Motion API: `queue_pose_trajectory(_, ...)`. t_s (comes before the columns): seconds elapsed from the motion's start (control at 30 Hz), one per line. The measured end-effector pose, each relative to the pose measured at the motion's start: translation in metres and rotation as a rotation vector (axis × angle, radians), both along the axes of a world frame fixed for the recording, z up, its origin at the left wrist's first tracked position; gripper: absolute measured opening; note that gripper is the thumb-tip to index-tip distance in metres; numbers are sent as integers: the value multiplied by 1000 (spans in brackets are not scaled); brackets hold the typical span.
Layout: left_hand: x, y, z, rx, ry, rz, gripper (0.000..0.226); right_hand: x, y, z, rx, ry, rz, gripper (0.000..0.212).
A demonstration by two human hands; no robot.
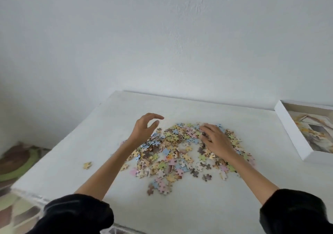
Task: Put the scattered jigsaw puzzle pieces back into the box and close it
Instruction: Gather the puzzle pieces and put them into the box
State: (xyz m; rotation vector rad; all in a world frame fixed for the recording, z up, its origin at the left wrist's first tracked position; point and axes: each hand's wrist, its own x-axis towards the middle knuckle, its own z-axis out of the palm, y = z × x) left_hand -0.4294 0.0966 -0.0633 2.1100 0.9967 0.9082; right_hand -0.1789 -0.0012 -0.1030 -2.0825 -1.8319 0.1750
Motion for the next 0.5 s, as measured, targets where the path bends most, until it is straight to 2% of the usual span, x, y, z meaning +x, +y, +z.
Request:
queue_pose_trajectory(0.13, -76, -8, -9, 69, 96, 272, 19, 4, 3, -6, 28, -20, 5, 45)
queue_pose_trajectory(0.2, -111, -13, -25, 116, 206, 468, 20, 4, 5, -9, 36, -33, 9, 45)
queue_pose_trajectory(0.27, -137, -21, -41, 61, 346, 622, 27, 5, 6, -12, 39, -46, 17, 44)
queue_pose_trajectory(0.37, -148, -34, -57, -103, 434, 650, 41, 7, 8, -14, 45, -58, 28, 43)
queue_pose_trajectory(0.5, -121, -43, -59, -96, 459, 597, 49, 8, 9, -15, 54, -59, 41, 42)
